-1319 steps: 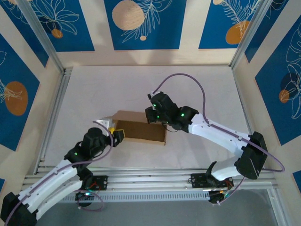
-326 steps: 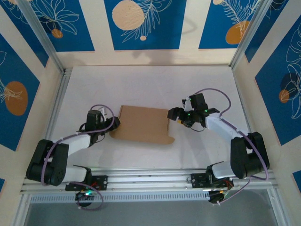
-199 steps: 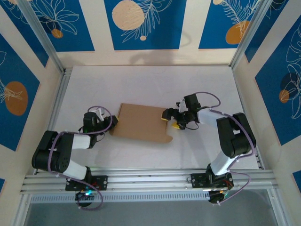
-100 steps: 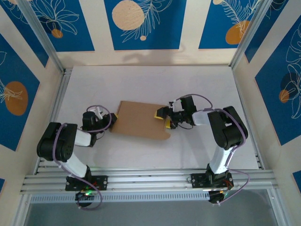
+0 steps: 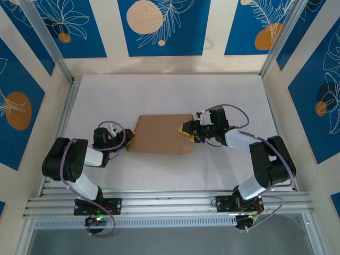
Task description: Fold the paper box
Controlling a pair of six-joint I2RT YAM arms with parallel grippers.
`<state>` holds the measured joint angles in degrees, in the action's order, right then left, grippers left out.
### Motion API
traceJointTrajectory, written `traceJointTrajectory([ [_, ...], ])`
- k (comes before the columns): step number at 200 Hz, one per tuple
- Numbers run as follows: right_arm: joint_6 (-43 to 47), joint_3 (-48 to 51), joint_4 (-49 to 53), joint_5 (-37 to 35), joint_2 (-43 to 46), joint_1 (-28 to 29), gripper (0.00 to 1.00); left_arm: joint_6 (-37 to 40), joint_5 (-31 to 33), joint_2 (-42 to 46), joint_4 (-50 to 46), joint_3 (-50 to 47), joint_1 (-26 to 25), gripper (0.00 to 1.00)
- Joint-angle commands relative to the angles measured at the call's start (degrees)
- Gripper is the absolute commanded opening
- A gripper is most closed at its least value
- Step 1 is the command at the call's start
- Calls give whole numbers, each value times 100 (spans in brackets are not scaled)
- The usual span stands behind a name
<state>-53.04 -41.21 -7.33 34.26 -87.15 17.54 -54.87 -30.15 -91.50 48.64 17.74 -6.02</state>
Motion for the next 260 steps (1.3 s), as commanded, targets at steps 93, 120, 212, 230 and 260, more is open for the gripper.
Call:
traceJointTrajectory([
  [93,-455,-186,1622,196,1464,-640,33,5049,3692,4140,-5825,2157,-3056,73],
  [120,-964,-149,1362,485,1707,-725,31,6952,4303,4106,-6263,2574,-4293,77],
  [212,-2310,-63,597,959,2377,-603,31,10857,5360,3905,-4784,2208,-5083,97],
  [230,-2525,-42,500,1001,2498,-598,31,11366,5492,3769,-4366,2094,-5160,96],
  [260,-2869,32,257,1125,2631,-577,31,12248,5946,3562,-3232,1815,-5284,89],
])
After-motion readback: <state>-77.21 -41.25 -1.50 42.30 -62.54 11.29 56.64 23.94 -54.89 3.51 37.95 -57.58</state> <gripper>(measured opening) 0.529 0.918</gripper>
